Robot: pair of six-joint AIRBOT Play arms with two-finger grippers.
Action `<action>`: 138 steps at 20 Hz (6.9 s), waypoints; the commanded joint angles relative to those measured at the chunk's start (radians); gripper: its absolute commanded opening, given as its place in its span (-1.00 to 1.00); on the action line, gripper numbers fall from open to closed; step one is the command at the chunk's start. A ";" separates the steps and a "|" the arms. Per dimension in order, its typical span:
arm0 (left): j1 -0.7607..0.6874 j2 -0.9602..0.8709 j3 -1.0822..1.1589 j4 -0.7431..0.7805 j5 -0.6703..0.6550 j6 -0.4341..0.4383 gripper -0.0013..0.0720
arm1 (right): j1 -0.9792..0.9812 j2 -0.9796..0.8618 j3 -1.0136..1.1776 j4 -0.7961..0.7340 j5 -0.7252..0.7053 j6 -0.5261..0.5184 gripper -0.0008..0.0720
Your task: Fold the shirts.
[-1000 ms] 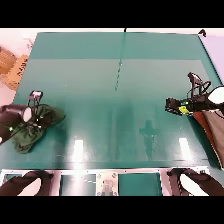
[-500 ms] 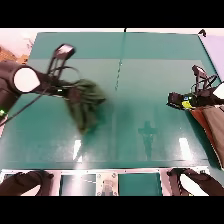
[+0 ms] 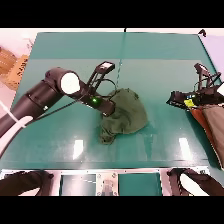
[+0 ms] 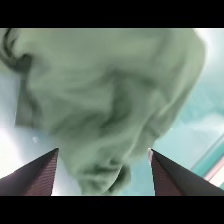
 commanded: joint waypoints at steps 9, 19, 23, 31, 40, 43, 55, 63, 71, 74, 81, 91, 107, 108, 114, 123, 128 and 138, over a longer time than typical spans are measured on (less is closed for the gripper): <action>0.182 -0.011 -0.395 -0.367 -0.083 0.068 1.00 | -0.134 -0.328 0.001 0.315 -0.006 -0.268 0.21; -0.002 -0.073 -0.644 -0.655 0.344 0.159 0.68 | 0.024 -0.634 0.001 0.557 -0.134 -0.392 0.21; -0.002 -0.072 -0.618 -0.608 0.357 0.160 -0.78 | 0.052 -0.637 0.017 0.557 -0.133 -0.426 -0.76; 0.164 0.021 -0.359 -0.075 0.085 -0.010 -0.91 | -0.108 -0.467 0.164 0.553 0.027 -0.425 -0.93; 0.401 0.404 0.163 0.050 0.036 -0.017 -0.91 | -0.296 0.074 0.437 0.554 0.046 -0.438 -0.93; 0.401 0.422 0.349 0.071 -0.003 0.003 -0.91 | -0.296 0.187 0.540 0.544 0.039 -0.444 -0.93; 0.401 0.258 0.112 0.245 -0.011 0.055 -0.90 | -0.118 0.179 0.093 0.508 -0.046 -0.472 -0.93; 0.401 -0.145 -0.055 0.180 0.298 0.046 -0.42 | 0.060 -0.202 -0.250 0.507 -0.451 -0.497 -0.88; 0.444 -0.097 0.196 0.147 -0.206 -0.080 0.69 | -0.306 -0.244 -0.039 0.290 -0.140 -0.386 0.17; 0.442 -0.074 0.089 -0.061 -0.229 -0.103 0.68 | -0.410 -0.247 -0.125 0.294 -0.174 -0.385 0.06; 0.237 -0.093 -0.340 -0.208 0.259 -0.104 0.68 | -0.380 -0.302 -0.220 0.360 -0.268 -0.383 -0.09; 0.192 -0.216 -0.368 -0.433 0.412 -0.047 0.68 | -0.235 -0.428 -0.217 0.433 -0.275 -0.388 -0.41; 0.345 -0.041 -0.165 -0.492 0.182 0.121 -0.91 | -0.241 -0.304 0.017 0.452 -0.034 -0.347 -0.93; 0.388 0.035 -0.113 -0.432 0.147 0.089 -0.91 | -0.245 -0.246 0.072 0.453 -0.005 -0.323 -0.93; 0.644 0.331 0.345 -0.357 -0.051 0.056 -0.91 | -0.343 0.084 0.474 0.451 0.068 -0.200 -0.93; 0.686 0.412 1.006 -0.325 0.043 0.108 -0.91 | -0.492 0.369 0.923 0.435 -0.165 -0.195 -0.93; 0.686 0.419 0.913 -0.197 -0.044 0.095 -0.91 | -0.492 0.360 0.879 0.380 -0.058 -0.201 -0.93; 0.681 0.194 0.031 -0.209 0.146 0.135 -0.91 | -0.454 0.052 -0.006 0.702 -0.147 -0.601 -0.93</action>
